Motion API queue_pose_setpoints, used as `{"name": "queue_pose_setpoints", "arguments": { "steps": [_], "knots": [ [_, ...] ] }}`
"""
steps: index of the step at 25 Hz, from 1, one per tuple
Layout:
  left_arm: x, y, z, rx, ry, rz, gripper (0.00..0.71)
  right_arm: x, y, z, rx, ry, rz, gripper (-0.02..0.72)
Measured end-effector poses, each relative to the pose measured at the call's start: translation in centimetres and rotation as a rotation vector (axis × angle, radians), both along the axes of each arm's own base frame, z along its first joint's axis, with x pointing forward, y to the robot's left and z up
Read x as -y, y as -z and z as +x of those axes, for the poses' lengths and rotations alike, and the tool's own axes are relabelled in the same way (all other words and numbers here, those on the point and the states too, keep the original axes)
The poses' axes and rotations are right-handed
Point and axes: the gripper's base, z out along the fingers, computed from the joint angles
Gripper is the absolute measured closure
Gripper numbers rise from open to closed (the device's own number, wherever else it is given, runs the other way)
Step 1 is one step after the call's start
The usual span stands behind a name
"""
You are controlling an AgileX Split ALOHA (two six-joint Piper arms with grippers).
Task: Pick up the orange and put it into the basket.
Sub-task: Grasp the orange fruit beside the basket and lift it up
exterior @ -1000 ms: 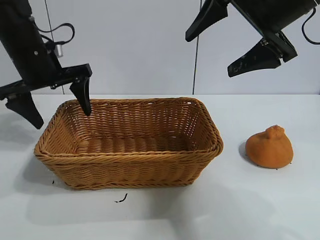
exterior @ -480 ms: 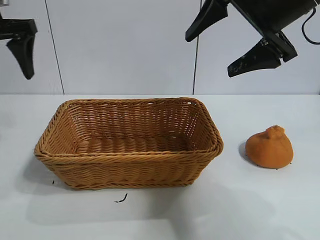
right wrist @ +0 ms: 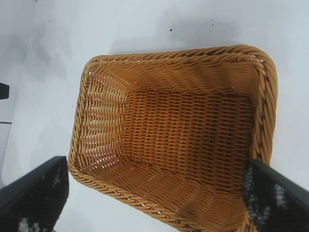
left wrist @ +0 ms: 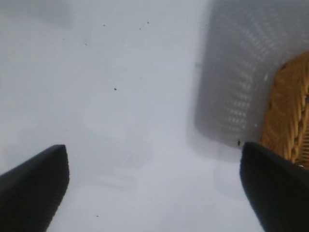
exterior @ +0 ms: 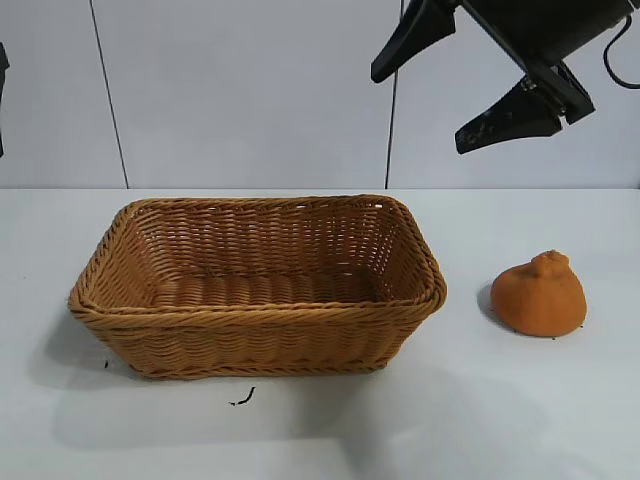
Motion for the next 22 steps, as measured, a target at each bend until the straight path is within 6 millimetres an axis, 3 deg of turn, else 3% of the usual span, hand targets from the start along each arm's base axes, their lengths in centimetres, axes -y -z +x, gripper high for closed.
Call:
{"name": "queue_pose_setpoints", "arguments": {
  "steps": [6, 13, 18, 22],
  "knots": [
    [0.1, -3.2, -5.1, 0.055, 0.018, 0.003, 0.018, 0.0, 0.0, 0.0, 0.002, 0.002, 0.000, 0.008],
    [0.2, -4.7, -15.2, 0.106, 0.030, 0.014, 0.018, 0.0, 0.0, 0.0, 0.002, 0.002, 0.000, 0.008],
    [0.2, -2.6, -22.4, 0.142, 0.034, 0.028, 0.018, 0.0, 0.0, 0.0, 0.002, 0.002, 0.000, 0.008],
    [0.2, -0.3, -26.8, 0.253, 0.032, 0.045, 0.018, 0.0, 0.0, 0.0, 0.002, 0.002, 0.000, 0.008]
  ]
}}
